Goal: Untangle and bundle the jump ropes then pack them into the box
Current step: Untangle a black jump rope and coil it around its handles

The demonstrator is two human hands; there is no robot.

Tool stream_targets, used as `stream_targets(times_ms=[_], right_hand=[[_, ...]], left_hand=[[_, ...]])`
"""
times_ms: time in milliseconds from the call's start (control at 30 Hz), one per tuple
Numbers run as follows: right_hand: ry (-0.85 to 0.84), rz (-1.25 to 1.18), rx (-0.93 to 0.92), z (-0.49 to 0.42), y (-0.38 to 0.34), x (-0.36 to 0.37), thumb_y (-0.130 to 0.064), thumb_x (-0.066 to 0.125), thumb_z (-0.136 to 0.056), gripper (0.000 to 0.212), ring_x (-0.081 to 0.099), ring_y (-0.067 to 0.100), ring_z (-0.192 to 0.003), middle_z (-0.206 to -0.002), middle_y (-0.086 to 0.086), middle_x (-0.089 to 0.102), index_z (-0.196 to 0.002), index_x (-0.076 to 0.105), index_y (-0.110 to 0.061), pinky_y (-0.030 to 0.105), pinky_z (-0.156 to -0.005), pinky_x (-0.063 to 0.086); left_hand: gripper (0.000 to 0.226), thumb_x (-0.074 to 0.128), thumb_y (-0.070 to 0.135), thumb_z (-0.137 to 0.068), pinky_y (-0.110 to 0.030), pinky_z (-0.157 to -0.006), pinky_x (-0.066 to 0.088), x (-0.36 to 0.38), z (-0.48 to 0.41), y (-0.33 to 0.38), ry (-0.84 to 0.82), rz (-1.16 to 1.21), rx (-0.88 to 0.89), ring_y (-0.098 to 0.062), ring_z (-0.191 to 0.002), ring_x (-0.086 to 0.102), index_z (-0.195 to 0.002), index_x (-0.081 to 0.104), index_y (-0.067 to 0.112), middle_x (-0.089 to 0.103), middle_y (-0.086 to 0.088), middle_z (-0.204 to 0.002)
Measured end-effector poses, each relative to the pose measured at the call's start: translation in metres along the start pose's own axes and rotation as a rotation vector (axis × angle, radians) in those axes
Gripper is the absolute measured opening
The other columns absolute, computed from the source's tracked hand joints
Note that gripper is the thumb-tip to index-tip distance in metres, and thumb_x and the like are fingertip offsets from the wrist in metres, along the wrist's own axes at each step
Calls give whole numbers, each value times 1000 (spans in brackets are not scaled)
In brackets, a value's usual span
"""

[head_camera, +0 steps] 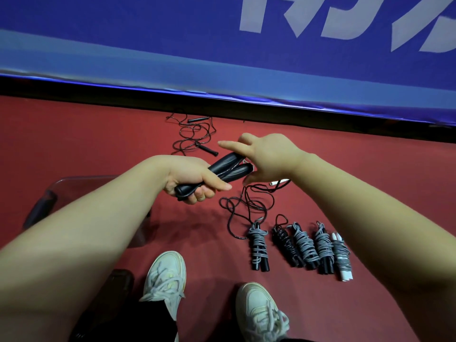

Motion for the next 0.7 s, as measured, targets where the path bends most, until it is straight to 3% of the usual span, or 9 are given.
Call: stream_targets(times_ms=[133,300,433,567,700], right_hand=[[2,-76,56,-1,11,4,-59,65,-75,78,60,25,-97,-121,-2,56,-139,32,-28,32,-69,45],[-27,-453,66,-2,4,9,-42,77,-71,95,54,24,-113,-129,2,51,-146,21,-28,31,-89,44],[35,-378,-35,-5,-20,1,-37,75,-72,89,58,24,-97,-128,0,41,-145,24,-32,27,-72,41],[97,-231,-65,-4,-25,-9,-44,62,-81,50,60,27,-90,-111,0,53,-123,47,-20,29,-62,38],[119,-182,-21,0,-14,-12,-46,58,-84,44,60,30,-80,-102,4,56,-112,47,-14,31,-59,38]], left_hand=[[29,61,22,-90,-14,-34,26,-1,-1,5,24,14,-3,-3,-37,30,-72,39,18,34,5,-49],[26,62,25,-90,-14,-34,27,1,-4,8,32,0,-30,-3,-38,31,-72,45,17,35,6,-49],[18,60,24,-90,-14,-34,27,4,-4,5,21,-5,-51,-3,-37,31,-78,50,15,35,6,-48],[22,62,29,-86,-13,-35,28,6,-1,4,-7,31,-38,-3,-37,33,-78,47,15,36,6,-49],[38,61,44,-72,-15,-40,37,10,1,16,-29,78,60,-4,-43,41,-87,54,10,45,4,-56]])
Point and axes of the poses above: each hand's wrist, its own z-axis away from the middle knuckle, its own x-axis out of the palm, y = z × x, the point moved 10 cm from there along -z, towards the middle knuckle
